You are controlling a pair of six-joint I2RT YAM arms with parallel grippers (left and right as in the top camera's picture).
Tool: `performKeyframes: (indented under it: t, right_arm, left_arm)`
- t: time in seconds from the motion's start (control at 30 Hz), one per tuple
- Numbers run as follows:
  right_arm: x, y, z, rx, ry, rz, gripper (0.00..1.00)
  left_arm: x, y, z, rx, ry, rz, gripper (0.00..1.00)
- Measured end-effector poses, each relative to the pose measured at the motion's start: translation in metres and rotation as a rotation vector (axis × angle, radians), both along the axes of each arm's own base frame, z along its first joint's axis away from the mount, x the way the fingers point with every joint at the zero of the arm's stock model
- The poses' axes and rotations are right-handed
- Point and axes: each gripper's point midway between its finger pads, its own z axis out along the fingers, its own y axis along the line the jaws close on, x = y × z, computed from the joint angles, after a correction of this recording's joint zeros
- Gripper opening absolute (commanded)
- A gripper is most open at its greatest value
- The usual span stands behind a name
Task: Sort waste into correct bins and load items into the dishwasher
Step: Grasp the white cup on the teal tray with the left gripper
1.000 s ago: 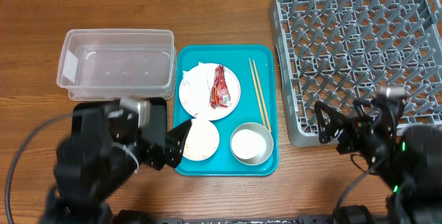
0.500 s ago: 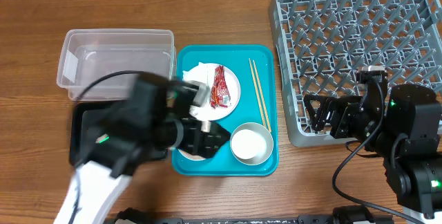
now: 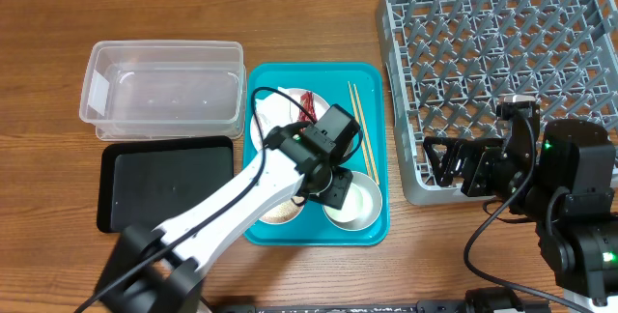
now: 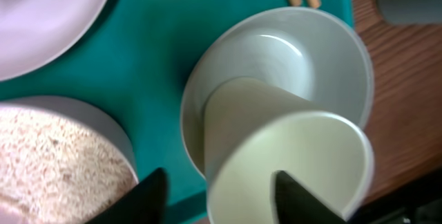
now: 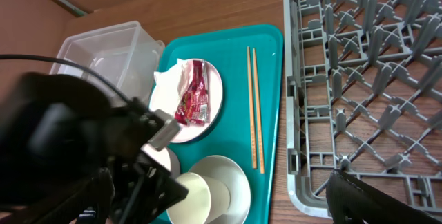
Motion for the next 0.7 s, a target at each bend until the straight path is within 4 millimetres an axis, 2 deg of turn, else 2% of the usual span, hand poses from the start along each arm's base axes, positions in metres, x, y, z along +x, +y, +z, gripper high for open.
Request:
performKeyframes:
  t: [0.1, 0.27, 0.4, 0.47, 0.53, 0.6, 0.7]
  right_arm:
    - [0.0, 0.0, 0.0, 0.001, 0.0, 0.0, 1.0]
    - [0.0, 0.0, 0.0, 0.001, 0.0, 0.002, 1.0]
    - [0.0, 0.0, 0.0, 0.003, 0.001, 0.002, 1.0]
    - [0.0, 0.0, 0.0, 0.004, 0.0, 0.0, 1.0]
    - [0.0, 0.001, 0.001, 0.008, -0.002, 0.005, 0.99]
    - [0.001, 0.006, 0.005, 0.028, -0.016, 0.027, 0.96]
    - [0.001, 0.018, 0.015, 0.081, -0.049, 0.087, 0.93]
  left_arm:
    - [-0.001, 0.0, -0.01, 0.017, 0.027, 0.012, 0.04]
    - [-0.008, 0.006, -0.007, 0.037, 0.065, 0.013, 0.04]
    - [-0.003, 0.016, 0.011, 0.041, 0.092, 0.053, 0.04]
    - [0.008, 0.019, 0.027, -0.025, 0.093, 0.093, 0.04]
    - [0.024, 0.019, 0.052, -0.17, 0.085, 0.121, 0.04]
    - [0.039, 0.016, 0.084, -0.368, 0.076, 0.125, 0.04]
    - [0.049, 0.017, 0.132, -0.655, 0.087, 0.098, 0.04]
